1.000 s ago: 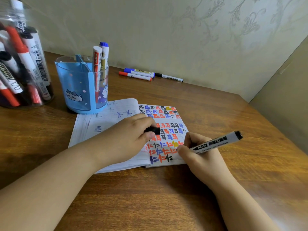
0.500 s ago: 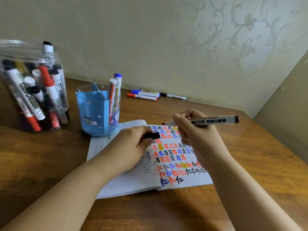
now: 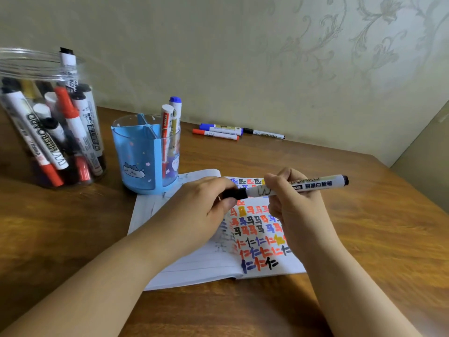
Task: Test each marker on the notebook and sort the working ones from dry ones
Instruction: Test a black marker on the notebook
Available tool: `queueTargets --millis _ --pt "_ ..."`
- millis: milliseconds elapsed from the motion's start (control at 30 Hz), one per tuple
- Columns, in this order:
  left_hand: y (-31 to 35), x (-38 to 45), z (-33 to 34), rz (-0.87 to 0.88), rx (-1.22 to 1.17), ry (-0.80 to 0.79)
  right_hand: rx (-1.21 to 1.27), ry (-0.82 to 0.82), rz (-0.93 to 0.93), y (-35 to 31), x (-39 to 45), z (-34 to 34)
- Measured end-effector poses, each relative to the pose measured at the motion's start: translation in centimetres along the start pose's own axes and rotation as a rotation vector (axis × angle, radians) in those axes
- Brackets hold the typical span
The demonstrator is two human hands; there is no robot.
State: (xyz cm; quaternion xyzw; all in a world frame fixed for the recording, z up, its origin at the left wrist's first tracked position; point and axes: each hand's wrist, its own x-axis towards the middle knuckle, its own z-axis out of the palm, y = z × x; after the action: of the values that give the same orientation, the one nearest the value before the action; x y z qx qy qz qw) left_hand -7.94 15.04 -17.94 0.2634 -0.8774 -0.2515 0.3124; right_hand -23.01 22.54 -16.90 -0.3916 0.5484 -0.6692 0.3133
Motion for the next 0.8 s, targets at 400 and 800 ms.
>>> queueTargets --millis 400,800 --pt "1.1 -0.9 -0.2 0.101 -0.012 0.04 0.273 -0.044 0.038 0.6 -0.9 1.2" --pt "0.4 0.0 -1.5 -0.108 0.183 0.016 0.103 0.053 0.099 -0.6 -0.3 0.4"
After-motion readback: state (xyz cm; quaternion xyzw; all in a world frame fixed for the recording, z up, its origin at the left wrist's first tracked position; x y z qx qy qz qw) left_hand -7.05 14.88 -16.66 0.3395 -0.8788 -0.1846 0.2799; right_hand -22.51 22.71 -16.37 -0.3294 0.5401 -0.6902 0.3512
